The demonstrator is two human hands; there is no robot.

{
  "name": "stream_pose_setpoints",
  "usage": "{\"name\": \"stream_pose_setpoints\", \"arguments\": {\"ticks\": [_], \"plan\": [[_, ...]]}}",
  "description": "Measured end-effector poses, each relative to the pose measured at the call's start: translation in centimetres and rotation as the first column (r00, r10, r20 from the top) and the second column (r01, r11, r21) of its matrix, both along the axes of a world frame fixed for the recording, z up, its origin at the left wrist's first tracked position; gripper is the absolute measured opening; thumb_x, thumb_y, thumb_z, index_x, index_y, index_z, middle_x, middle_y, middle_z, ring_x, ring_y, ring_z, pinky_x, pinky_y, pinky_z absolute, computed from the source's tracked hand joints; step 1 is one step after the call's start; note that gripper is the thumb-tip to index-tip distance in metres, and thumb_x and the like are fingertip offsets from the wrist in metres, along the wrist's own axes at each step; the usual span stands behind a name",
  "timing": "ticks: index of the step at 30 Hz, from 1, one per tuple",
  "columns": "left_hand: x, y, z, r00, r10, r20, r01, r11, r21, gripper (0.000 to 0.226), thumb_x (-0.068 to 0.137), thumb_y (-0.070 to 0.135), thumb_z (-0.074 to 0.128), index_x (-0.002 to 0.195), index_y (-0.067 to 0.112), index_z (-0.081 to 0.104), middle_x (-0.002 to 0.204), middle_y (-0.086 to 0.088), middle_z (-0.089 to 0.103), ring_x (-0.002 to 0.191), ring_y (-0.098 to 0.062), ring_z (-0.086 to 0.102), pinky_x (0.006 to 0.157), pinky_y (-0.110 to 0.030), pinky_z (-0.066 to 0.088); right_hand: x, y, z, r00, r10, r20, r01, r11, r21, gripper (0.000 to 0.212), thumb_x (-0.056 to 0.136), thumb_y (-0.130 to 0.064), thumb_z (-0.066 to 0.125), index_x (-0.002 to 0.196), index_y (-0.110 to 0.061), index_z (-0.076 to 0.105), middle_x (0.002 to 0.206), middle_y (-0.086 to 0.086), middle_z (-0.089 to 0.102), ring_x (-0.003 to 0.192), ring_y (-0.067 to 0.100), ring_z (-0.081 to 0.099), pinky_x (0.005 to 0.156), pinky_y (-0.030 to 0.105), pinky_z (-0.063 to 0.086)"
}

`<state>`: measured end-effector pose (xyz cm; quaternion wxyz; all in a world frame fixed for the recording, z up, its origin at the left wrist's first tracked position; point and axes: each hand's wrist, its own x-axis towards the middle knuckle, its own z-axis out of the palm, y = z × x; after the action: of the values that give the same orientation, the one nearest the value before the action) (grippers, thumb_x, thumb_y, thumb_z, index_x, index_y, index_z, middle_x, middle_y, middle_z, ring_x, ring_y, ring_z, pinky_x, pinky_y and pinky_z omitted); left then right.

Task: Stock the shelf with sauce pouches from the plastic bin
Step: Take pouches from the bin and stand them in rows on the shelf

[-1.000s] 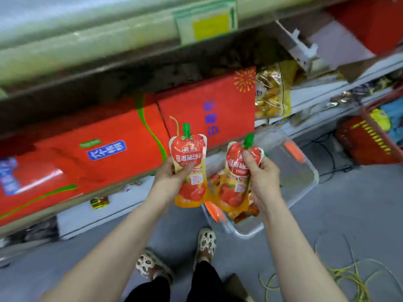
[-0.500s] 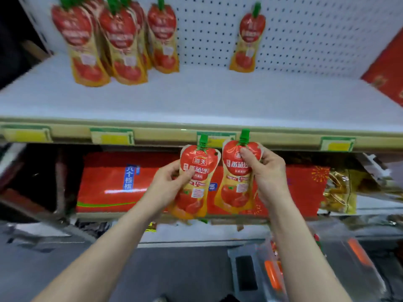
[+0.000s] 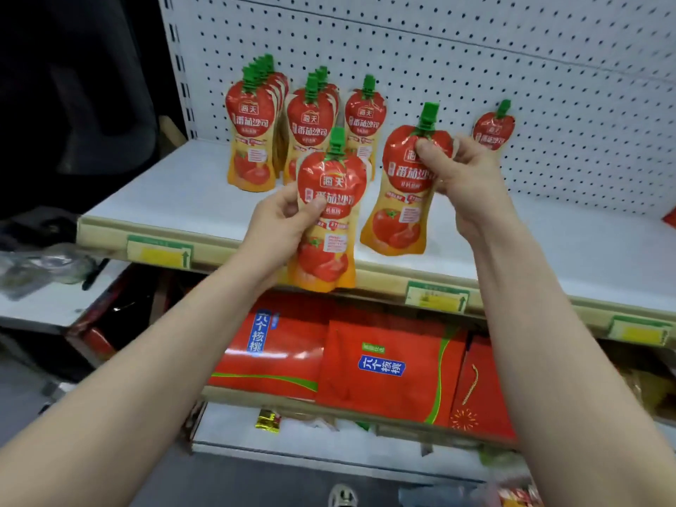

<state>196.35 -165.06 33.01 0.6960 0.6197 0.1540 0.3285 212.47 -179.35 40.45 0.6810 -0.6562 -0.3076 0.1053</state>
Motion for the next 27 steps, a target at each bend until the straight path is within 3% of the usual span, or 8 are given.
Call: {"name": "stream_pose_setpoints", "arguments": {"ticks": [3, 6, 12, 17, 21, 24, 27], "plan": [[1.9, 2.4, 1.1, 0.997, 0.067, 0.035, -0.065, 0.997, -0.047, 0.015, 0.095, 0.01, 0.057, 0.106, 0.016, 0.064, 0.094, 0.003, 0.074, 0.09, -0.011, 0.07, 0.08, -0.029, 0.057, 3.3, 2.9, 0.7, 0.999, -0.018, 0.044, 0.023, 0.991, -0.131, 0.014, 0.093, -0.018, 0.067, 0.08, -0.019, 0.061, 0.078, -0.009, 0.066, 0.056, -0.007, 0.06, 0.048, 0.012, 0.044], [3.7, 4.4, 1.5, 0.993, 0.111, 0.045, -0.106, 0.99, -0.091, 0.017, 0.095, 0.011, 0.057, 0.11, 0.014, 0.063, 0.102, -0.002, 0.072, 0.097, -0.017, 0.069, 0.086, -0.034, 0.056, 6.8, 6.0, 0.0, 1.0, 0.022, -0.018, -0.025, 0.984, -0.176, 0.007, 0.095, -0.016, 0.063, 0.096, -0.009, 0.065, 0.082, -0.003, 0.067, 0.066, 0.001, 0.065, 0.054, 0.017, 0.054], [6.4, 7.0, 1.6, 0.982, 0.186, 0.018, -0.181, 0.972, -0.147, 0.025, 0.093, 0.017, 0.06, 0.118, 0.018, 0.061, 0.112, -0.001, 0.071, 0.106, -0.017, 0.068, 0.092, -0.037, 0.054, 12.0, 11.3, -1.4, 0.998, 0.007, -0.068, -0.018, 0.987, -0.158, 0.007, 0.095, -0.017, 0.063, 0.097, -0.01, 0.066, 0.09, 0.003, 0.069, 0.079, 0.013, 0.067, 0.055, 0.02, 0.056], [7.8, 7.8, 1.4, 0.974, 0.222, 0.033, -0.216, 0.968, -0.129, 0.031, 0.094, 0.016, 0.059, 0.125, 0.015, 0.059, 0.115, -0.003, 0.071, 0.106, -0.018, 0.068, 0.093, -0.039, 0.054, 14.2, 14.4, -1.8, 0.997, 0.07, 0.012, -0.068, 0.988, -0.141, 0.009, 0.096, -0.013, 0.06, 0.099, -0.007, 0.066, 0.094, 0.008, 0.069, 0.081, 0.015, 0.067, 0.061, 0.026, 0.059], [8.5, 8.1, 1.0, 0.971, 0.236, 0.035, -0.232, 0.968, -0.101, 0.033, 0.094, 0.017, 0.06, 0.126, 0.016, 0.059, 0.117, -0.003, 0.07, 0.108, -0.019, 0.067, 0.094, -0.04, 0.053, 15.2, 15.6, -1.8, 0.996, 0.069, 0.052, -0.06, 0.984, -0.17, 0.006, 0.096, -0.018, 0.061, 0.096, -0.016, 0.067, 0.095, 0.005, 0.071, 0.082, 0.015, 0.068, 0.063, 0.03, 0.06], [9.0, 8.1, 0.8, 0.971, 0.236, 0.028, -0.233, 0.967, -0.101, 0.028, 0.093, 0.017, 0.06, 0.121, 0.019, 0.062, 0.113, 0.0, 0.072, 0.106, -0.016, 0.068, 0.092, -0.038, 0.054, 15.7, 15.7, -2.0, 0.995, 0.093, 0.039, -0.086, 0.983, -0.165, 0.012, 0.097, -0.019, 0.059, 0.105, -0.016, 0.068, 0.095, 0.0, 0.071, 0.076, 0.008, 0.067, 0.052, 0.02, 0.052], [9.5, 7.8, 0.7, 0.974, 0.227, 0.026, -0.224, 0.971, -0.087, 0.019, 0.093, 0.016, 0.06, 0.11, 0.024, 0.065, 0.105, 0.004, 0.074, 0.1, -0.014, 0.07, 0.086, -0.032, 0.056, 15.8, 15.7, -2.1, 0.994, 0.101, 0.044, -0.092, 0.981, -0.17, 0.017, 0.097, -0.02, 0.06, 0.11, -0.013, 0.069, 0.09, -0.004, 0.071, 0.073, 0.007, 0.066, 0.051, 0.019, 0.05]]}}
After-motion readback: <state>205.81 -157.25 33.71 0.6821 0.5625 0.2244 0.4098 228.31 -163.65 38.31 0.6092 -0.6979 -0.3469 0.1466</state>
